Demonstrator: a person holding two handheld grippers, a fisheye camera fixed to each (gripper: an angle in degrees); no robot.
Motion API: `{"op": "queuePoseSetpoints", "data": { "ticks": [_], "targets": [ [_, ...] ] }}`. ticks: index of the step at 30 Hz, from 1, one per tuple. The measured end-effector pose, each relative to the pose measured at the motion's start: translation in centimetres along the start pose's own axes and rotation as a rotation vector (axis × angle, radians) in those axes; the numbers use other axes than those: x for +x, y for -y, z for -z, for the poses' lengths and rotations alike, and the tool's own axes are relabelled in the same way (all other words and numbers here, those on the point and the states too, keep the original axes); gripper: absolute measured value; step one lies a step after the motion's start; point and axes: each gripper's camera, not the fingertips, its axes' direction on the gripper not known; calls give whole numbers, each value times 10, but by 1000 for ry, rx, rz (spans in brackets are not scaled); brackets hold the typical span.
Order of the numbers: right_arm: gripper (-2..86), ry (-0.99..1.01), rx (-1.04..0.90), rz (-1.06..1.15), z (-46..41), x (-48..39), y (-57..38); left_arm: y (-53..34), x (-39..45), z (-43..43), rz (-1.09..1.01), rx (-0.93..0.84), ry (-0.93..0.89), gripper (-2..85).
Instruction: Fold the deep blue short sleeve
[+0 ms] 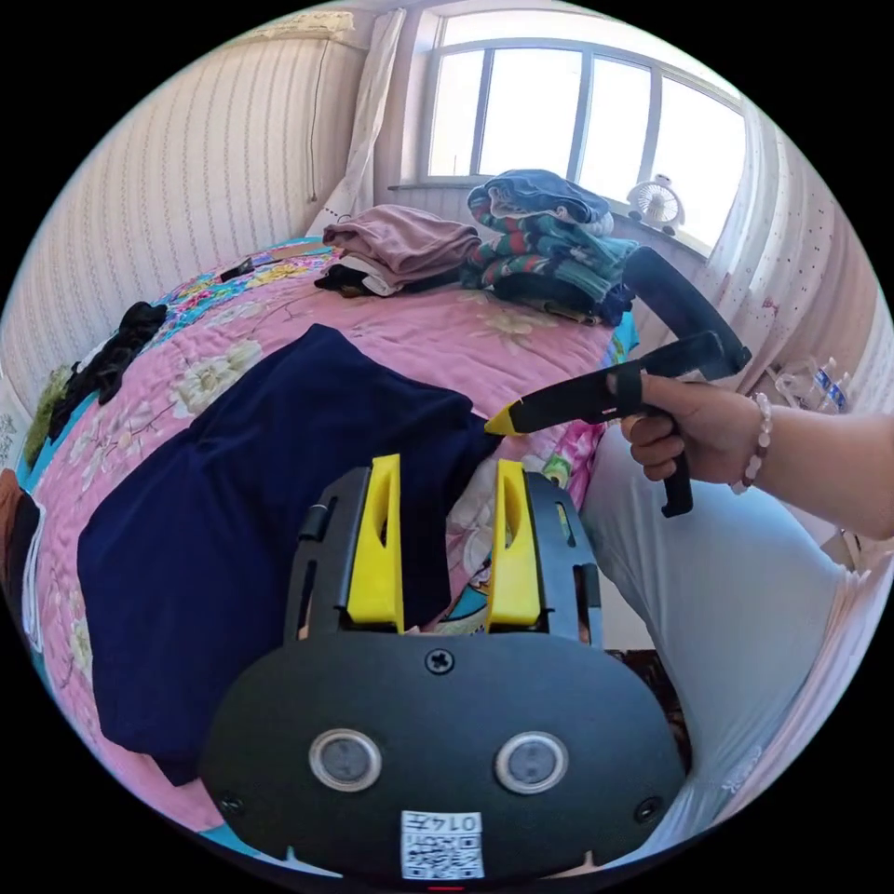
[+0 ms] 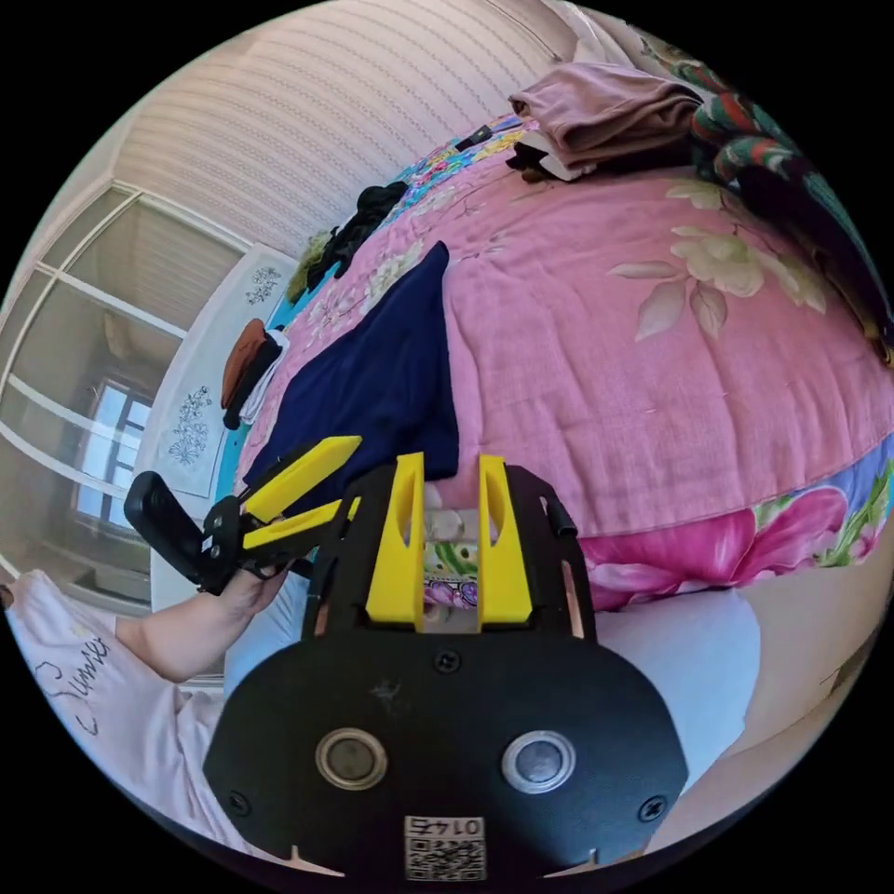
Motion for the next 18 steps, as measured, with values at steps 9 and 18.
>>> {"op": "queuePoseSetpoints", "data": {
  "ticks": [9, 18],
  "targets": [
    [29, 300, 46, 163, 36, -5, 38, 14, 0, -16, 78, -43, 73, 2],
    [112, 241, 190, 19, 2, 46, 134, 8, -15, -4, 160, -20, 16, -8]
  ]
}}
